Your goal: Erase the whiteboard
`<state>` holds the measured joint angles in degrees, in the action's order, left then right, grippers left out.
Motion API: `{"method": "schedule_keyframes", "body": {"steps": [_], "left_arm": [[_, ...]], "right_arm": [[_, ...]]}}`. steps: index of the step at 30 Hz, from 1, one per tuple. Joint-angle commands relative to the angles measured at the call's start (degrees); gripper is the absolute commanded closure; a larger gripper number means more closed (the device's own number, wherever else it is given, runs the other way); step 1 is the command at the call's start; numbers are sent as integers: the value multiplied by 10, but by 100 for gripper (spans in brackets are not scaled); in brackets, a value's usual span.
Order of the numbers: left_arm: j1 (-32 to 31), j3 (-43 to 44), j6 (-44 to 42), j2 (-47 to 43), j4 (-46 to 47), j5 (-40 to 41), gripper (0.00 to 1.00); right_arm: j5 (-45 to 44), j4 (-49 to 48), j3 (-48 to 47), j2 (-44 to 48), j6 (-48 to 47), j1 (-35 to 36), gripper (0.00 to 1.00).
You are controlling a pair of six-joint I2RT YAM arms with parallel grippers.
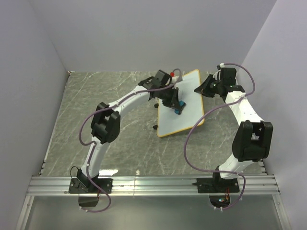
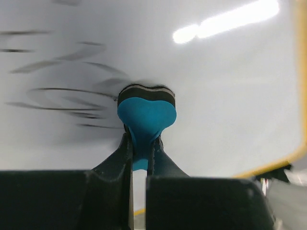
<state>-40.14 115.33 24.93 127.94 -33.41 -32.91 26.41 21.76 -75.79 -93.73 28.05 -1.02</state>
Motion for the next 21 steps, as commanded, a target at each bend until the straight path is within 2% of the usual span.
{"method": "schedule_keyframes", "body": {"steps": [1,6,10,13,18,21], "left_arm": [[44,3,-1,79,-57,113,100],[52,44,-19,110,-91,159,100],[16,35,-48,84,-87,156,100],[-28,28,-89,49,-81,123,100],[-77,50,-124,-1,-76,10,100],[-86,64,-106,-14,-53,6,100]], "right_arm": [[-15,88,34,10,-23,38,100],[-12,84,46,12,-25,40,100],[-10,80,48,9,-26,42,100],[-6,77,47,5,-24,44,100],[6,69,54,6,-26,48,100],[24,65,70,15,-28,52,100]]}}
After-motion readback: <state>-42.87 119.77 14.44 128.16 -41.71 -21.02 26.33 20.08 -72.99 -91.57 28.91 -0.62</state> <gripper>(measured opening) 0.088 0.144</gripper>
